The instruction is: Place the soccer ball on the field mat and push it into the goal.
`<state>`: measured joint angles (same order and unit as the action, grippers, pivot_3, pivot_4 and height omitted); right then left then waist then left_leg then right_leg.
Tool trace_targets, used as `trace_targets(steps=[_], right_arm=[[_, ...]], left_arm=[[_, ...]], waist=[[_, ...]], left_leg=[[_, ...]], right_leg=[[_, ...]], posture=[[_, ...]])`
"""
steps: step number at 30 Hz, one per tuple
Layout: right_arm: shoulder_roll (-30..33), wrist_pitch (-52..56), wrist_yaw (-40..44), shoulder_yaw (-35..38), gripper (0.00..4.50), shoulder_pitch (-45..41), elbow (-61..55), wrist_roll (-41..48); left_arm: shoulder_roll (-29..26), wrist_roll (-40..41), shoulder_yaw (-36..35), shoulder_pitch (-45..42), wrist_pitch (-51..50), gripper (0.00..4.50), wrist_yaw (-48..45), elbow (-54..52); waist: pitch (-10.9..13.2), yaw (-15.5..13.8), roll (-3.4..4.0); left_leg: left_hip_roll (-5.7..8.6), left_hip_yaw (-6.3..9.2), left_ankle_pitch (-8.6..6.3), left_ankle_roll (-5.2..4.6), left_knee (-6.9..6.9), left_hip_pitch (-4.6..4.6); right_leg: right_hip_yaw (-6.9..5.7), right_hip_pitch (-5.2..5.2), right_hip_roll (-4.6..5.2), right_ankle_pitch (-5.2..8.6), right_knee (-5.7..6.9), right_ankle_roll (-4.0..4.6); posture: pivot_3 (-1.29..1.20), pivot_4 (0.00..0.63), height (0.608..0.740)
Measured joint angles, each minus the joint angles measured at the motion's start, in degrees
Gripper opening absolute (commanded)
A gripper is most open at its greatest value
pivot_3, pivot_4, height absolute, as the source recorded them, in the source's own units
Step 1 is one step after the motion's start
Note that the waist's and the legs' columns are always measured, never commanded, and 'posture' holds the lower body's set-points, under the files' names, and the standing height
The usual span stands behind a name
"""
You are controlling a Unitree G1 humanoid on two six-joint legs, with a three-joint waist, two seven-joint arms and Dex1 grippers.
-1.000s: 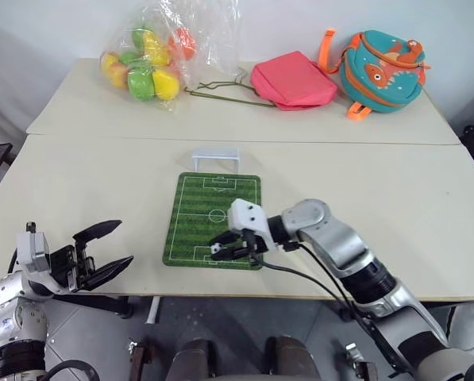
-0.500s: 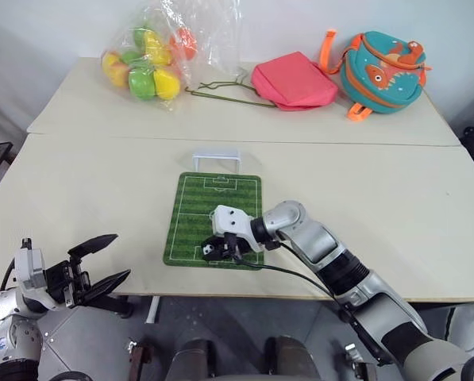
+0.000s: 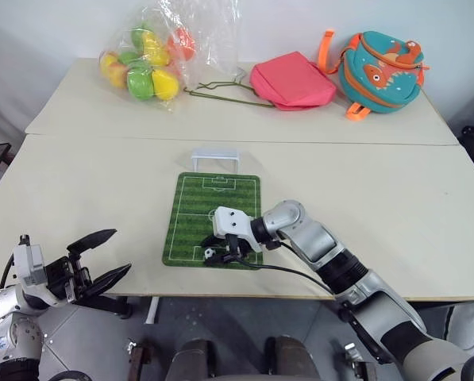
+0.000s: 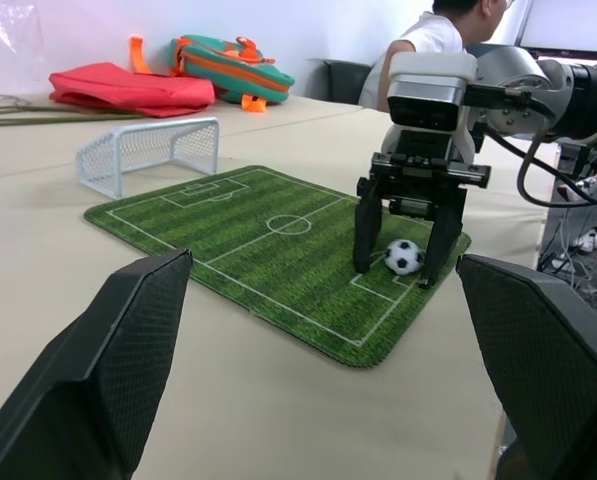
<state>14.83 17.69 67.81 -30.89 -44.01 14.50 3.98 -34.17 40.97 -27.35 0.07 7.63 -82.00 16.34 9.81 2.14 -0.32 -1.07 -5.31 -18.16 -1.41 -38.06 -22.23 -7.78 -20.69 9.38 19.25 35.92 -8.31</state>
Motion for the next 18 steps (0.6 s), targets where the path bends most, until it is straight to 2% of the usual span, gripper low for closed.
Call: trace_targets(steps=[7, 15, 18], right_arm=[[0.03, 0.9, 0.25, 0.23, 2.18, -0.01, -1.68, 0.1], [0.99, 5.51, 0.27, 2.62, 2.18, -1.26, -10.26, 1.43], [1.67, 10.04, -0.78, 4.4, 1.59, -1.11, -17.06, 3.26]], left_arm=[[0.0, -0.08, 0.37, -1.5, -0.06, 4.5, 0.01, 0.14], [0.0, -0.22, 0.82, -2.18, -0.09, 4.5, -0.23, 0.39], [-0.02, -0.22, 1.15, -2.64, -0.37, 4.5, -1.0, 0.55]], waist=[[0.0, -0.01, 0.0], [0.01, 0.02, 0.0], [0.01, -0.1, 0.0]], left_leg=[[0.0, 0.0, 0.0, 0.0, 0.0, 0.0], [-0.01, 0.0, -0.01, 0.01, 0.01, -0.01], [-0.02, 0.01, -0.01, 0.01, 0.02, -0.02]], right_leg=[[0.0, -0.01, 0.0, 0.0, 0.0, 0.0], [-0.01, -0.02, 0.0, 0.0, 0.0, 0.0], [-0.01, -0.03, 0.0, 0.0, 0.0, 0.0]], posture=[[0.0, 0.15, 0.74], [0.0, 0.15, 0.74], [0.0, 0.15, 0.74]])
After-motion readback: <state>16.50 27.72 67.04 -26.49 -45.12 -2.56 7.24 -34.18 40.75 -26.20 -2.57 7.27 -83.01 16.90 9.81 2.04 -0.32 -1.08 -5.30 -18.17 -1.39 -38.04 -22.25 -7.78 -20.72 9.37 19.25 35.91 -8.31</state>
